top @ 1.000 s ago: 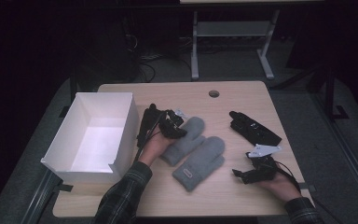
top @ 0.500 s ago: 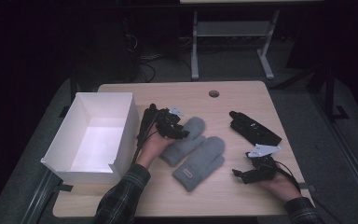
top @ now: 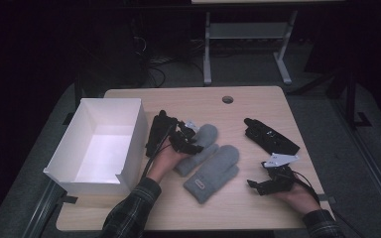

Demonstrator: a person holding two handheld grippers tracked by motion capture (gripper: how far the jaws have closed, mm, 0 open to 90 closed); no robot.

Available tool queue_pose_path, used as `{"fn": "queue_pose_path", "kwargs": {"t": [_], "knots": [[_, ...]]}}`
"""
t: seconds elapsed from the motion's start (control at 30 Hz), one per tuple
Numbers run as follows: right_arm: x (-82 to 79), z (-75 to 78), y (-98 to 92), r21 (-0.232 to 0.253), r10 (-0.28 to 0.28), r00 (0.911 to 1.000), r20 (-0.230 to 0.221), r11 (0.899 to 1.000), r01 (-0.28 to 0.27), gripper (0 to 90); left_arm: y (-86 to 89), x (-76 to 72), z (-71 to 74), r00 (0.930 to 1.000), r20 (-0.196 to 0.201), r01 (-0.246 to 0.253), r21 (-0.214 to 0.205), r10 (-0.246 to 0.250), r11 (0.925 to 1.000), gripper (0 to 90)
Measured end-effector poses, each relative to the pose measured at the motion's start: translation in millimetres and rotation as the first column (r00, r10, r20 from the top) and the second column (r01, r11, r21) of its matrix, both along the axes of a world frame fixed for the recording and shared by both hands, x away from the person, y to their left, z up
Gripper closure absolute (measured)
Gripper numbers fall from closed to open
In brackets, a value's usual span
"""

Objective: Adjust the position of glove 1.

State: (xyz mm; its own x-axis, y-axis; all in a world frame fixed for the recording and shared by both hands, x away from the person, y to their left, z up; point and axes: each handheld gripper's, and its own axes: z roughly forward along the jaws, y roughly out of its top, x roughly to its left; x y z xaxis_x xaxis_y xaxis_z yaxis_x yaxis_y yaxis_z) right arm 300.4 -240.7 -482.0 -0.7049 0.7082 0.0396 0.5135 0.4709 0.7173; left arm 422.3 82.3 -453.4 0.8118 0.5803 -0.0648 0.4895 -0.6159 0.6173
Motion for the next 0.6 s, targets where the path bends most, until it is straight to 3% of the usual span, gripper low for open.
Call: {"fn": "queue_pose_path", "kwargs": {"t": [0.07, 0.17, 0.43, 0.57, 0.6], "knots": [[0.0, 0.0, 0.0, 0.000, 0.000, 1.0000, 0.000, 1.000, 0.000, 9.7, 0.5, -0.4, 0.4, 1.0000, -0.007, 0.005, -0.003, -0.005, 1.0000, 71.9], [0.0, 0.0, 0.0, 0.000, 0.000, 1.0000, 0.000, 1.000, 0.000, 9.7, 1.6, -0.6, 1.7, 0.9998, -0.019, -0.001, -0.020, 0.000, 0.9998, 78.6], [0.1, 0.0, 0.0, 0.000, 0.001, 1.0000, 0.000, 1.000, -0.001, 9.8, 11.3, -0.5, 14.8, 0.9981, -0.060, -0.023, -0.107, 0.016, 0.9940, 81.0], [0.0, 0.0, 0.0, 0.000, 0.000, 1.0000, 0.000, 1.000, 0.000, 9.7, 17.0, -2.6, 28.6, 0.9971, -0.075, -0.026, -0.133, 0.016, 0.9908, 81.5], [0.1, 0.0, 0.0, 0.000, 0.000, 1.0000, 0.000, 1.000, 0.000, 9.7, 17.9, -3.1, 32.1, 0.9969, -0.078, -0.019, -0.123, 0.010, 0.9923, 81.5]]}}
